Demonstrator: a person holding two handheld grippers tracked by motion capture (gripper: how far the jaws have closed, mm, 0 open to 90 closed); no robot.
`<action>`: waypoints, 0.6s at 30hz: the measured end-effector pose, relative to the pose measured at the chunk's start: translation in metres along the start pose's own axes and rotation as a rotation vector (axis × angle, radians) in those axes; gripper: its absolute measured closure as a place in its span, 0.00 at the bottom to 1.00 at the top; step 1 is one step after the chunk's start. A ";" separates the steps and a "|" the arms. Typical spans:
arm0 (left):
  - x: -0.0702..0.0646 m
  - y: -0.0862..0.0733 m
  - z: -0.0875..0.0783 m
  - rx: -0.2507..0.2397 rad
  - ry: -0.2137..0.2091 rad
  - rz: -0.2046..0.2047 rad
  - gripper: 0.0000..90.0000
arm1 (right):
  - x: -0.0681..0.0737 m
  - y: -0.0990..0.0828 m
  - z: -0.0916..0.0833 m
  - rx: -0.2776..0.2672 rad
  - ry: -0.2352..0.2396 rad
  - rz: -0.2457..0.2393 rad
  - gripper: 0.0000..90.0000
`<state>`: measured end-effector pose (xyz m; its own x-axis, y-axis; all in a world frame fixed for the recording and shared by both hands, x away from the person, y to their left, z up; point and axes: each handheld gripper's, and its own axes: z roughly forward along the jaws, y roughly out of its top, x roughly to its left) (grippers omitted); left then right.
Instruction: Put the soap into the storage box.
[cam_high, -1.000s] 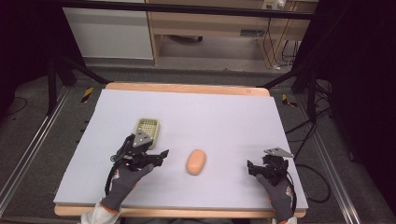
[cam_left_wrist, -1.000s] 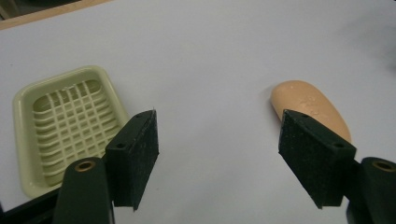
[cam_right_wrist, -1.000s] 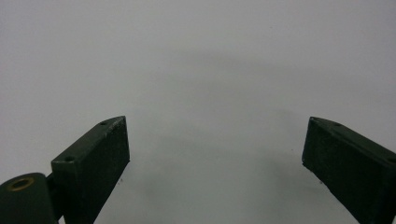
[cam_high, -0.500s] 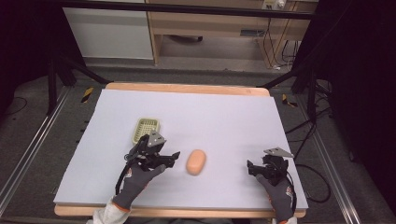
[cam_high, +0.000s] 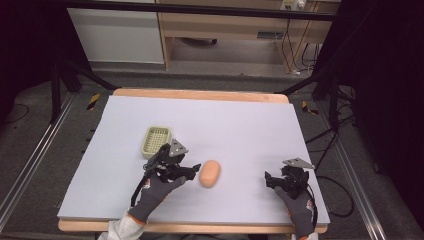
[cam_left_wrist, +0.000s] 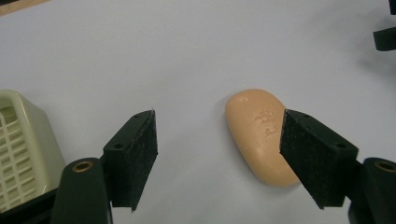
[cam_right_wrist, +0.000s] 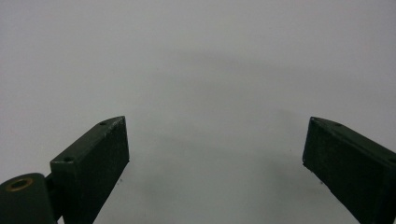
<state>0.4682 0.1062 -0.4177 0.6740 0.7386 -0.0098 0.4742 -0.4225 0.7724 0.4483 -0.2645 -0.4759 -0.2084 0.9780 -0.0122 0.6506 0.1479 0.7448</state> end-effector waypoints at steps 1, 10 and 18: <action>-0.001 0.001 0.002 0.002 -0.006 0.002 0.30 | 0.000 0.000 0.000 0.001 0.000 0.002 0.08; -0.009 0.003 0.014 0.025 -0.023 0.011 0.29 | 0.000 0.000 0.000 0.002 0.000 -0.001 0.08; -0.018 0.007 0.024 0.043 -0.028 0.020 0.29 | -0.001 0.000 0.000 0.004 -0.001 -0.006 0.08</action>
<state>0.4729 0.0779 -0.4273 0.6988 0.7151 -0.0132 0.4843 -0.4595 0.7446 0.4486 -0.2651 -0.4759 -0.2115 0.9772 -0.0168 0.6523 0.1539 0.7421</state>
